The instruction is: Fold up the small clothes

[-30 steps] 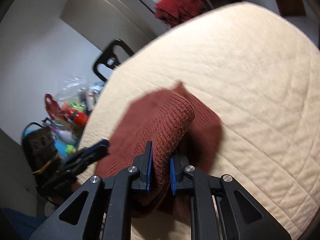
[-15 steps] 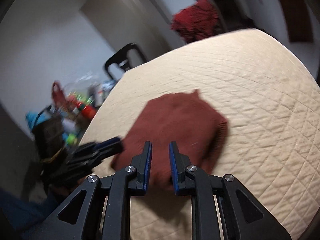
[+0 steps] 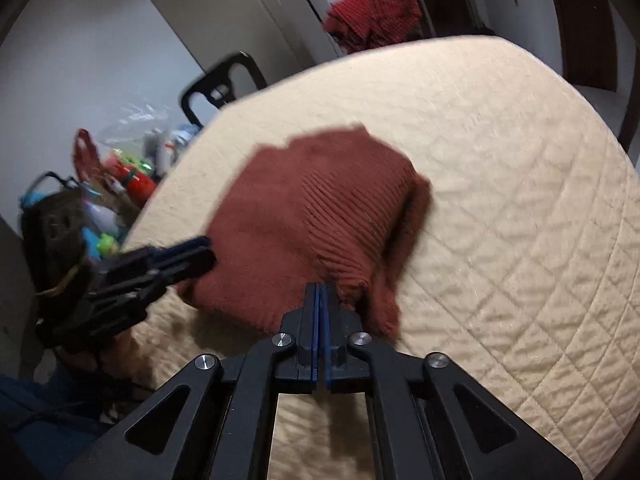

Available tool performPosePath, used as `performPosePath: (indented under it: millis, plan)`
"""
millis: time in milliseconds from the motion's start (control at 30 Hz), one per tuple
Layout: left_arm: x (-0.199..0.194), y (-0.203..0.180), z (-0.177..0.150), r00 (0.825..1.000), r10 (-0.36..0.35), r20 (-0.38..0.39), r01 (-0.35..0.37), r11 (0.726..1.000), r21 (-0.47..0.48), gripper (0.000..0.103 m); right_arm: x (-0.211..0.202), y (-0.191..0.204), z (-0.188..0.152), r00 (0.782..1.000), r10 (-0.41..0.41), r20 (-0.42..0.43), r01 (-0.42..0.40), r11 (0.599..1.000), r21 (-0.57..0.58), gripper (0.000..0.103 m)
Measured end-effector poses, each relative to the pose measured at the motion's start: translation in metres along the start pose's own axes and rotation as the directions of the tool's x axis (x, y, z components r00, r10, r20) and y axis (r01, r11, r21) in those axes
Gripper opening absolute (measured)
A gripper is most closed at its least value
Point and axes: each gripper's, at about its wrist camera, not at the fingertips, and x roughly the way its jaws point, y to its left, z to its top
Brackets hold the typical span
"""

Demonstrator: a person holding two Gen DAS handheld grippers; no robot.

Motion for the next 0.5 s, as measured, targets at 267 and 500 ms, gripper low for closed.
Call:
performPosePath:
  millis: [267,500]
  plan:
    - [0.025,0.009,0.009,0.997,0.075,-0.030,-0.076,0.997,-0.018,0.025,0.031,-0.016,0.010,0.998,-0.063,-0.011,0.063,0.998,0.013,0.002]
    - [0.024,0.004,0.022,0.994,0.113,-0.001,-0.113,0.994,-0.008,0.025,0.027,-0.014,0.033,0.996,-0.087,0.036,0.087,0.996,0.011,0.002]
